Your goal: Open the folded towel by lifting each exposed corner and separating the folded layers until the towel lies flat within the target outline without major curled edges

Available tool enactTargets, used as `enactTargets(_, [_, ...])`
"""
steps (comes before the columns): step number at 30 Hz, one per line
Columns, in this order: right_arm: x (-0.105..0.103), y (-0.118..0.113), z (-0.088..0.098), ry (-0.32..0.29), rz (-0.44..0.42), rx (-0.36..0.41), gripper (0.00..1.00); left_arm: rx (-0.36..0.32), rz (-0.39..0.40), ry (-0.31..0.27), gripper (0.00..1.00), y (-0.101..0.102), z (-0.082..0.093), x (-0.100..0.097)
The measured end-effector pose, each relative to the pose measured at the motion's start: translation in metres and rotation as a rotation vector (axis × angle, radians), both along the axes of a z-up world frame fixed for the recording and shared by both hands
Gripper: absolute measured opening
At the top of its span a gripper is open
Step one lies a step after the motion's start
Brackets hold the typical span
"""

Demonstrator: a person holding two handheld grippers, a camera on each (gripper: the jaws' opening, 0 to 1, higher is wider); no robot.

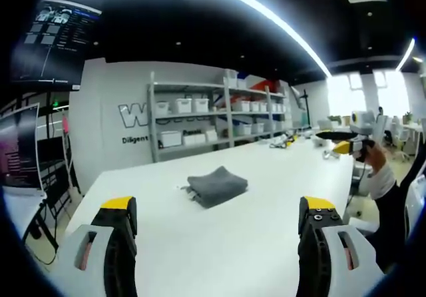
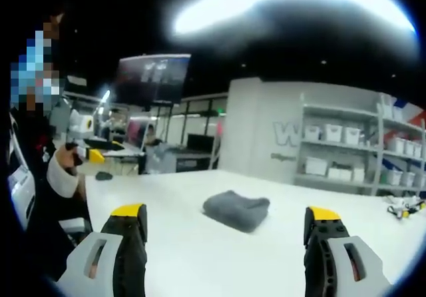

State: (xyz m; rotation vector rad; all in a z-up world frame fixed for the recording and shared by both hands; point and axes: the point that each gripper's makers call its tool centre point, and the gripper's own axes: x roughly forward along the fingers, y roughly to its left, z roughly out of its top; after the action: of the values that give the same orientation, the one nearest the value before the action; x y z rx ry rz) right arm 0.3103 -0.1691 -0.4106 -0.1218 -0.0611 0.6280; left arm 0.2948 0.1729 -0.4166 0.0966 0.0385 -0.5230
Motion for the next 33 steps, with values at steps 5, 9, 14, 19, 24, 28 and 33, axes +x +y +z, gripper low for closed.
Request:
enactTargets(5, [0.000,0.002,0.001,-0.003,0.006,-0.002,1.00,0.002,0.000,-0.002,1.00,0.000,0.001,-0.001])
enactTargets(9, [0.002,0.002,0.002,-0.005,0.007,-0.002,1.00,0.002,0.000,0.002,1.00,-0.001,-0.001,0.001])
enactTargets(14, [0.005,0.005,0.005,-0.012,0.013,-0.007,1.00,0.001,-0.006,0.007,1.00,-0.002,-0.002,0.001])
enactTargets(19, [0.009,0.007,0.006,-0.012,0.024,-0.008,1.00,-0.016,-0.027,0.016,1.00,-0.005,-0.003,0.000])
enactTargets(24, [0.013,0.008,0.004,-0.006,0.028,-0.014,1.00,-0.011,-0.037,0.025,1.00,-0.009,-0.006,0.000])
enactTargets(28, [0.016,0.008,0.003,0.000,0.024,-0.018,1.00,-0.007,-0.032,0.023,1.00,-0.008,-0.006,0.000])
enactTargets(33, [0.019,0.009,0.001,0.002,0.031,-0.016,1.00,-0.010,-0.026,0.019,1.00,-0.005,-0.005,0.001])
